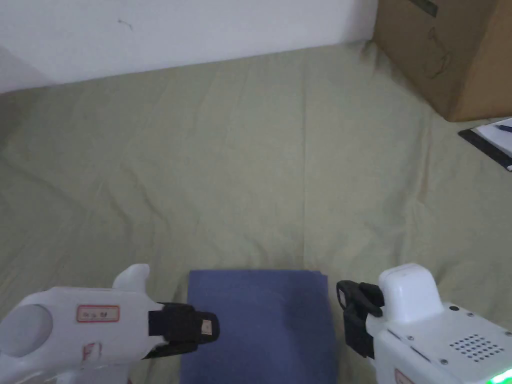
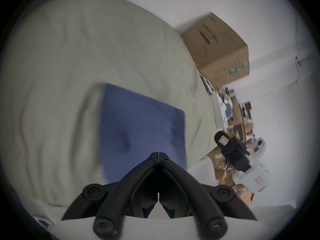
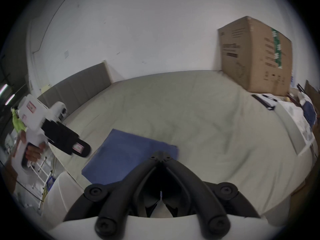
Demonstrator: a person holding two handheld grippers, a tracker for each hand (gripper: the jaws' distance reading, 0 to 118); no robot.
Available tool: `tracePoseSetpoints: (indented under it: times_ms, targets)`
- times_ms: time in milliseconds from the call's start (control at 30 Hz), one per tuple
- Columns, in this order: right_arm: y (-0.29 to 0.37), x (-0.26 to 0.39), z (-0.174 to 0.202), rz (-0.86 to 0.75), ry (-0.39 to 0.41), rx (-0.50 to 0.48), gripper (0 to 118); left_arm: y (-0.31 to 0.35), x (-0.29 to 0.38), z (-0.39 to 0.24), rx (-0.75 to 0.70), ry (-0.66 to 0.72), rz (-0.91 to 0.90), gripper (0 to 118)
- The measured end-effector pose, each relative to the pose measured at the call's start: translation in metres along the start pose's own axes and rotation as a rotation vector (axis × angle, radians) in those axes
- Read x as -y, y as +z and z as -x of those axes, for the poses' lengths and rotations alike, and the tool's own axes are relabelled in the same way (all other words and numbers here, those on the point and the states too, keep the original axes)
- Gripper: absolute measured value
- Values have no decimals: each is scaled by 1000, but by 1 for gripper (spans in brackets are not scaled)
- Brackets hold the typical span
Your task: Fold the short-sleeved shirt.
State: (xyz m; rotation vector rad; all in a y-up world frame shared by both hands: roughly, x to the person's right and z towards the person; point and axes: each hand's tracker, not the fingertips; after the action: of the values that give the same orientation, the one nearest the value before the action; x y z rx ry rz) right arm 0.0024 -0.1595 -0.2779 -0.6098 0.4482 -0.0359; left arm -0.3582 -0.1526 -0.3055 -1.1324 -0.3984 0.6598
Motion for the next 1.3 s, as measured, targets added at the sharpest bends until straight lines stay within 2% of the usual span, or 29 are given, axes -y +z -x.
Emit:
tracePoseSetpoints:
  times_ms: [67,200,233,267,300,333,367,400,433,633,700,833,933,1033,1067,1100,1133,1167,1200,1233,1300]
  targets:
    - [-30,4,13,43,19,-15,0,23,3,22,0,64,-52,0]
    - [-70,21,29,157,4,-27,0,43,7,52,29,85,-102,0]
    - [-77,28,32,180,30,-30,0,43,6,57,34,103,-95,7]
    - [-82,35,33,206,49,-14,0,40,4,59,41,98,-82,21]
    - [-88,43,33,222,64,-8,0,36,3,61,57,87,-58,43]
    - [-91,48,31,222,62,-6,0,28,1,62,85,69,-36,79]
    - [-91,50,28,216,51,-7,0,19,-3,62,102,54,-5,101]
    - [-90,48,26,203,37,-15,0,9,-5,60,121,57,14,111]
    - [-89,45,26,206,40,-12,0,-1,-11,61,143,61,13,114]
    - [-90,45,30,210,83,4,0,-66,-49,103,351,162,111,114]
    - [-89,44,30,213,71,7,0,-80,-53,115,299,202,167,114]
    - [-89,45,28,211,37,2,0,-86,-59,120,461,173,162,114]
    - [-90,46,28,207,42,2,0,-100,-60,118,452,169,200,113]
    - [-88,45,27,199,23,1,0,-105,-61,108,467,159,210,108]
    - [-85,43,27,190,11,0,0,-110,-59,107,454,147,216,90]
    - [-80,38,29,161,1,6,0,-116,-57,102,333,107,240,59]
    - [-73,32,30,125,-3,15,0,-123,-55,101,248,83,260,20]
    - [-69,25,30,122,-9,20,0,-122,-54,105,250,92,262,19]
    - [-61,15,30,114,-29,22,0,-114,-53,103,347,143,220,19]
    - [-49,5,30,49,-62,23,0,-107,-53,101,358,148,206,19]
    - [-25,-16,33,-46,-72,47,0,-95,-54,95,288,97,188,18]
